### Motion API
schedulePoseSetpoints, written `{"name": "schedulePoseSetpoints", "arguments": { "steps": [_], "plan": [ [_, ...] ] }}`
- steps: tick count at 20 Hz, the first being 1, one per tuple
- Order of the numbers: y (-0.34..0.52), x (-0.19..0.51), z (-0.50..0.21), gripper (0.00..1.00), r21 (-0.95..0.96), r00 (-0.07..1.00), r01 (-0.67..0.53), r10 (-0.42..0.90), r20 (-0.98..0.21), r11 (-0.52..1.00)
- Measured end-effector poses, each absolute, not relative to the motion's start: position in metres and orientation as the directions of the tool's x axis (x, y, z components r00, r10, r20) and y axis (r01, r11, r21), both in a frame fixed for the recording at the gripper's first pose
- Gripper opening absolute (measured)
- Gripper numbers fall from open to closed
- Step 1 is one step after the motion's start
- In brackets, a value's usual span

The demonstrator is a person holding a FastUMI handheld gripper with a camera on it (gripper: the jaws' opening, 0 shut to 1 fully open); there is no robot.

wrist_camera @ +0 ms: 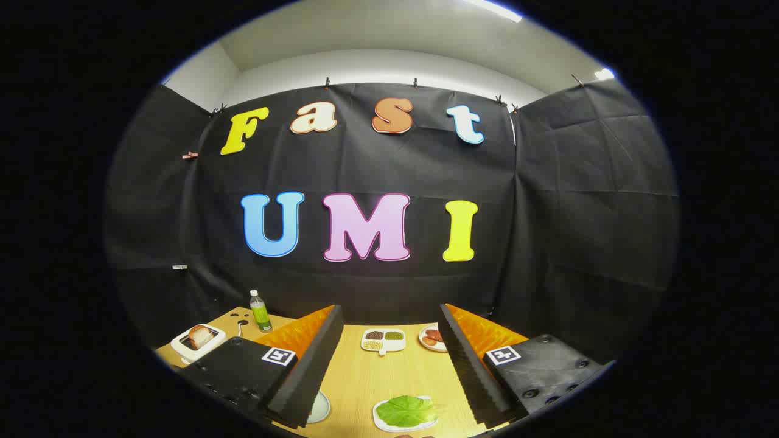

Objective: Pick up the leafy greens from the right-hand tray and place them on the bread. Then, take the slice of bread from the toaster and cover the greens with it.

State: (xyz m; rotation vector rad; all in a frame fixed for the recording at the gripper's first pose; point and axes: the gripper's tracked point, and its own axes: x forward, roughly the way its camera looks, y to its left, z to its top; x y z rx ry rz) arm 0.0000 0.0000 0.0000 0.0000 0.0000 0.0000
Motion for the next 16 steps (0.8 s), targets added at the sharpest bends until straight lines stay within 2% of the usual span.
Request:
{"name": "schedulePoseSetpoints", "arguments": {
  "steps": [9, 16],
  "plan": [
    [-0.019, 0.01, -0.033, 0.97, 0.048, 0.996, 0.052, -0.048, -0.072, 0.998],
    [-0.014, 0.021, -0.043, 0.98, 0.047, 0.996, 0.035, -0.031, -0.088, 0.998]
  ]
}}
